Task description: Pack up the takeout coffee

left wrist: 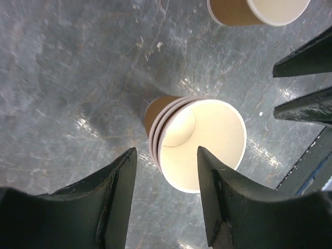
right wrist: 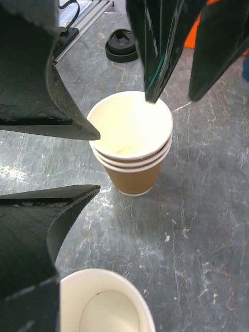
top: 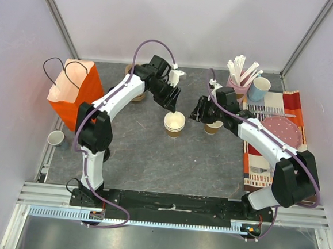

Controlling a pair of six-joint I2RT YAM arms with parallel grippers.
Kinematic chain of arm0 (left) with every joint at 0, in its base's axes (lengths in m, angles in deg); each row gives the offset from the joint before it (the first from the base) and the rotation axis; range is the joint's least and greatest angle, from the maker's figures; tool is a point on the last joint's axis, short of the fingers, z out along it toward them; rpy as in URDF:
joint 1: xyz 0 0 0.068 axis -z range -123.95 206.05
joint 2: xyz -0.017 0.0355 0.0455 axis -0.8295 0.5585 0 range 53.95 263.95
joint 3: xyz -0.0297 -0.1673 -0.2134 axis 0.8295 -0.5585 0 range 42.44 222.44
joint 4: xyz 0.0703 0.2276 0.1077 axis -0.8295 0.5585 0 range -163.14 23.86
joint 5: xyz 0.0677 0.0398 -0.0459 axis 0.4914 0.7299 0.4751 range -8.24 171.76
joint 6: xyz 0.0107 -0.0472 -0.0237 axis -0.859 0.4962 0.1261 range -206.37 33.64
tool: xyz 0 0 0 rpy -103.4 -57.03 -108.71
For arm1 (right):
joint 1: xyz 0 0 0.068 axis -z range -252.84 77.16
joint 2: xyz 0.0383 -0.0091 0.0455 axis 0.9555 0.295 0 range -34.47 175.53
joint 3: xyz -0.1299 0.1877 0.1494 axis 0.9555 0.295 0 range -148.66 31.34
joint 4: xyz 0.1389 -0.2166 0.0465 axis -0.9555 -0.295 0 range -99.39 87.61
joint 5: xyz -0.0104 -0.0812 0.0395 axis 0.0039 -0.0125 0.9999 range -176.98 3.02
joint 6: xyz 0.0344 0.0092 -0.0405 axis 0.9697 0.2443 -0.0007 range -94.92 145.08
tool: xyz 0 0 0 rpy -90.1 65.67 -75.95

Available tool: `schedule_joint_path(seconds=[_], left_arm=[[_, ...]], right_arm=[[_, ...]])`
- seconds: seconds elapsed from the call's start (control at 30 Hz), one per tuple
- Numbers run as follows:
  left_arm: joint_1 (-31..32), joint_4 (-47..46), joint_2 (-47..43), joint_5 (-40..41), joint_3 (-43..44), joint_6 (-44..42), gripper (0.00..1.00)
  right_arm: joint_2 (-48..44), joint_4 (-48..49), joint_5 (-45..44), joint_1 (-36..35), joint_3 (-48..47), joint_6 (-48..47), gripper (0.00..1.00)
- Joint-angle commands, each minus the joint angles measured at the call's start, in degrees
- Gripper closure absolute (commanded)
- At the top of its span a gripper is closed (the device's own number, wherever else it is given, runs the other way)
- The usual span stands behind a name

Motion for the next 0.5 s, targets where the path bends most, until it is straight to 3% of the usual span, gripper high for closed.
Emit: schedule_joint_path(seconds=[0.0,0.1,0.17,0.3,0.47], left_arm=[[0.14,-0.63,-4.6,-4.66,3.82,-7.85,0.43],[1.27,0.68,-9.52,-14.84,0.58,-18.11,0.44],[2.15,7.68,-10.15,-18.66,-0.65,-29.62,0.45],[5.49,11.14,-11.9,-17.45,-7.59,-44.2,0.45],[6.73,7.55,-11.38,-14.9,-11.03,-49.34,0.45]], right_arm=[[-1.98,1.76,1.0,1.68,2.91,2.75,0.54],[-2.68,4.64,2.4,1.94,5.8,4.95,0.55],[-2.69,7.02,3.46,1.94,8.18,7.22,0.55],[-2.77,12.82,5.22,1.85,11.43,10.22,0.55],[-2.16,18.27,7.84,1.85,14.69,12.77,0.54]])
